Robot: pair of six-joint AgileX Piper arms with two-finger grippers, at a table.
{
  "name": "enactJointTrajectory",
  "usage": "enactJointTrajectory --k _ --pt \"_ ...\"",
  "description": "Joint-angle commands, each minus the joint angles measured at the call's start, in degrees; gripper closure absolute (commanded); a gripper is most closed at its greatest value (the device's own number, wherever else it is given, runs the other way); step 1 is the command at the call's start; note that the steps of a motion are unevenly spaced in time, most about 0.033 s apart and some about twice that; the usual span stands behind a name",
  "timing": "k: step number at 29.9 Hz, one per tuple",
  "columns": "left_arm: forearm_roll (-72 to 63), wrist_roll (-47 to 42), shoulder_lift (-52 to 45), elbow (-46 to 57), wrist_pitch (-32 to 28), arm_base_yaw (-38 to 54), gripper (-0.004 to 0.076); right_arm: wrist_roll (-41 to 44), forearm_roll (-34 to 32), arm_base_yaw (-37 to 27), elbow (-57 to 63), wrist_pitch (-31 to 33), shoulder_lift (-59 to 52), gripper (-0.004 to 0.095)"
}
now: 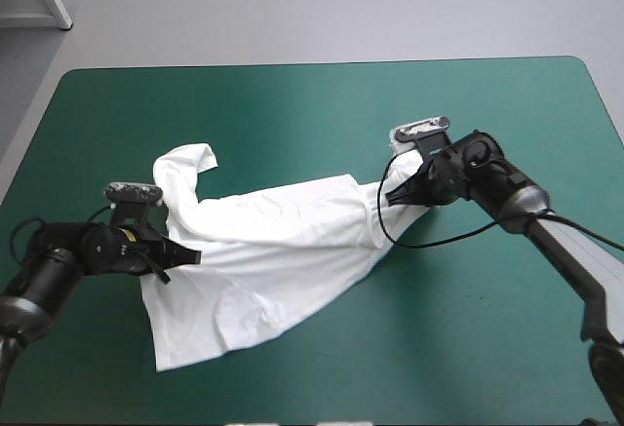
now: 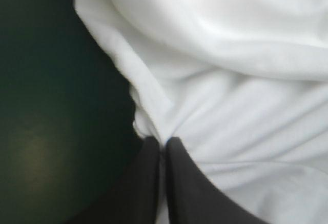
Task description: Fold the cloth
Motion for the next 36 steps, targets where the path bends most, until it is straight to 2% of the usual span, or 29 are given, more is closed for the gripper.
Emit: enactJointTrajectory --k 1,8,11,18,22,26,31,36 --pt "3.73 -1.28 -6.08 -11.17 5.00 -0.35 0.0734 0.35 -4.19 -0.80 -6.70 3.66 -8.58 0.0926" --pt "8.48 0.04 -8.25 -34.87 17.28 -0.35 0.0734 -0.05 -4.26 -0.80 -21.80 10.15 -17.95 0.0926" --pt "11.65 1.15 -7.85 -44.26 20.30 -0.35 0.0734 -1.14 -5.29 -0.80 -28.76 12.20 -20.52 0.0926" --pt "21.26 0.90 -7.85 -58.83 25.44 -0.35 0.0734 -1.14 -14.76 -0.80 -40.55 21.62 -23.39 0.0926" --pt "20.79 1.03 -7.85 -63.62 28.28 -0.35 0.0734 -1.86 -11.82 -0.80 -42.54 22.64 -25.92 0.0926" --pt "17.98 1.82 -7.85 -66.00 28.28 -0.35 0.0734 -2.46 -6.69 -0.80 -42.54 22.64 -27.95 0.0926" --pt "15.30 2.20 -6.80 -65.51 28.28 -0.35 0.0734 -3.07 -2.43 -0.80 -40.91 22.64 -27.44 0.0926" --pt "12.29 2.62 -5.14 -62.02 28.28 -0.35 0.0734 -3.07 -2.28 -0.80 -35.99 22.64 -24.04 0.0926"
